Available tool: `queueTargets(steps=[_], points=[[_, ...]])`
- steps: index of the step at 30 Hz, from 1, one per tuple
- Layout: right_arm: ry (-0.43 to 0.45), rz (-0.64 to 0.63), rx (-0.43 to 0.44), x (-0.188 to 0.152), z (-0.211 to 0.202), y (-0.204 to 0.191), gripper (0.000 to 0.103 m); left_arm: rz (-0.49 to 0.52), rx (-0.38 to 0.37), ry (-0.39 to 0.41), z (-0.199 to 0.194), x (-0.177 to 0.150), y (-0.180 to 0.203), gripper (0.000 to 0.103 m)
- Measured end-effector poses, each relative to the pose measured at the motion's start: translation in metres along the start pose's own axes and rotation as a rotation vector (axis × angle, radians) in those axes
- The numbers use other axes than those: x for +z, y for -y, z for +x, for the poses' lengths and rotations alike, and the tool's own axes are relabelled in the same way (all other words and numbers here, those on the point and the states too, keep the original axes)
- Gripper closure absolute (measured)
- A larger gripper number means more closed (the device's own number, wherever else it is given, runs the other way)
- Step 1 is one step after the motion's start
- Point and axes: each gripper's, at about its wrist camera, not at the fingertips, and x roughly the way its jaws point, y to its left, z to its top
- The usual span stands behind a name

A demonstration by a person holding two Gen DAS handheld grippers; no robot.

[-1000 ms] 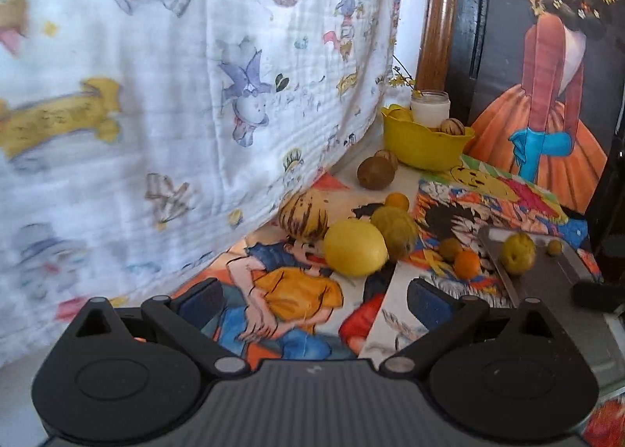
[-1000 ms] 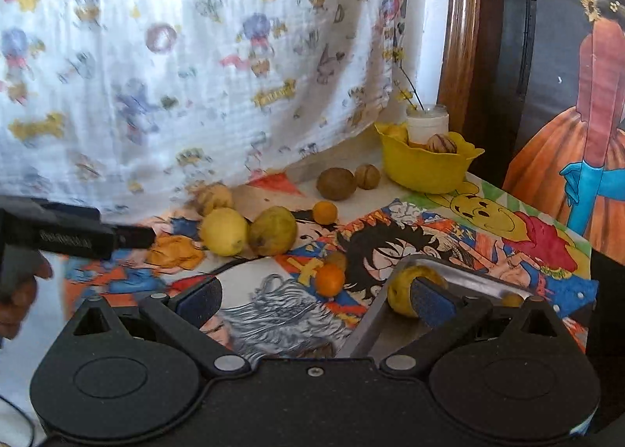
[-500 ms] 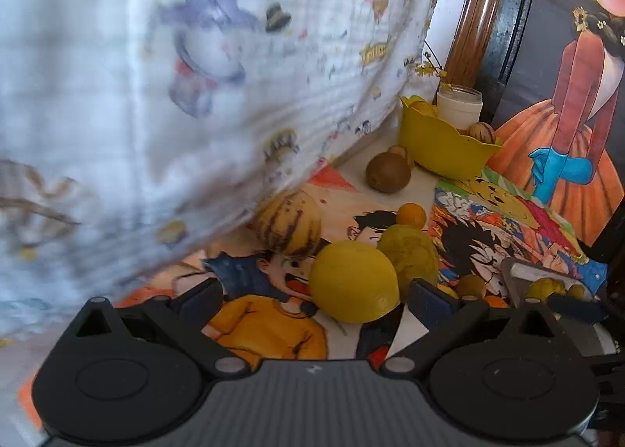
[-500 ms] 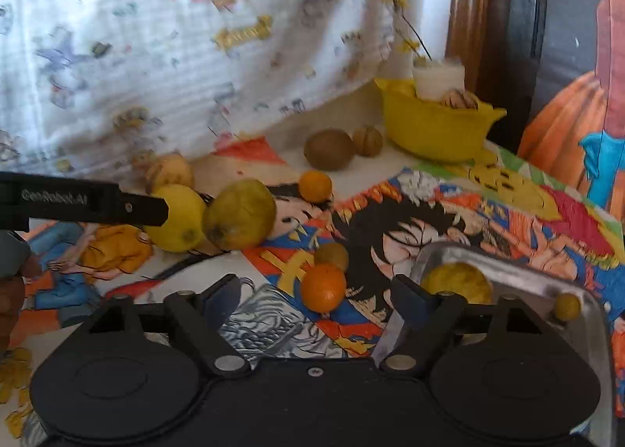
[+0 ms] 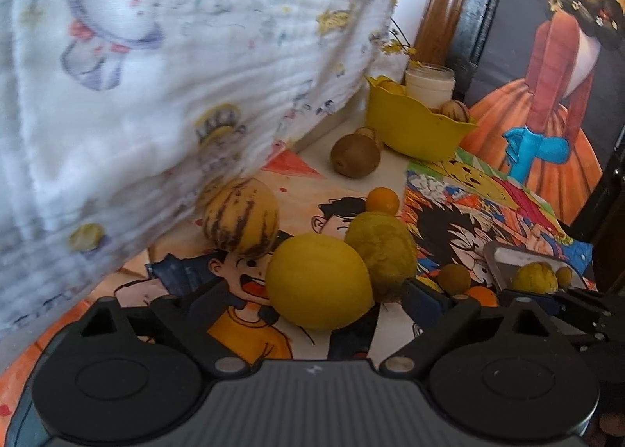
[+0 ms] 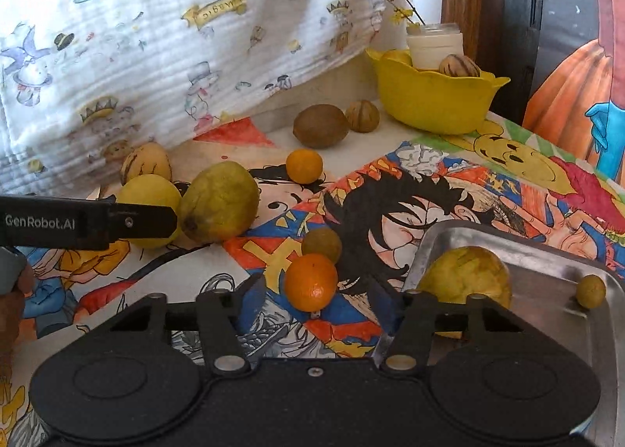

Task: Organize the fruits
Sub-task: 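Grasp the yellow lemon with the left tool while the right tool grasps a small orange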

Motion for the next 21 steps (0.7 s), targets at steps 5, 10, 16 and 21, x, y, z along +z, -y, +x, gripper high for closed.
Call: queueTargets(steps=[5, 10, 16, 21], points=[[-0.015, 0.006, 0.007, -0.0005, 0.0043, 0.0011, 0.055, 0.015, -0.001, -0.002, 0.0043, 0.0012, 0.0011, 0.016], [-0.019, 0.027, 0.025, -0.0006, 0.0059, 0.0044, 0.063, 0.023, -0.024, -0.001, 0.0061, 0.0036, 0.0016, 0.024], [-0.02, 0.04, 0.042, -0.0004, 0.0063, 0.0062, 0.067, 0.038, -0.044, -0.002, 0.0057, 0.0043, 0.0, 0.029], [-0.014, 0.05, 0.045, 0.0001, 0.0077, 0.007, 0.067, 0.048, -0.058, -0.025, 0.0079, 0.0034, -0.0048, 0.032]])
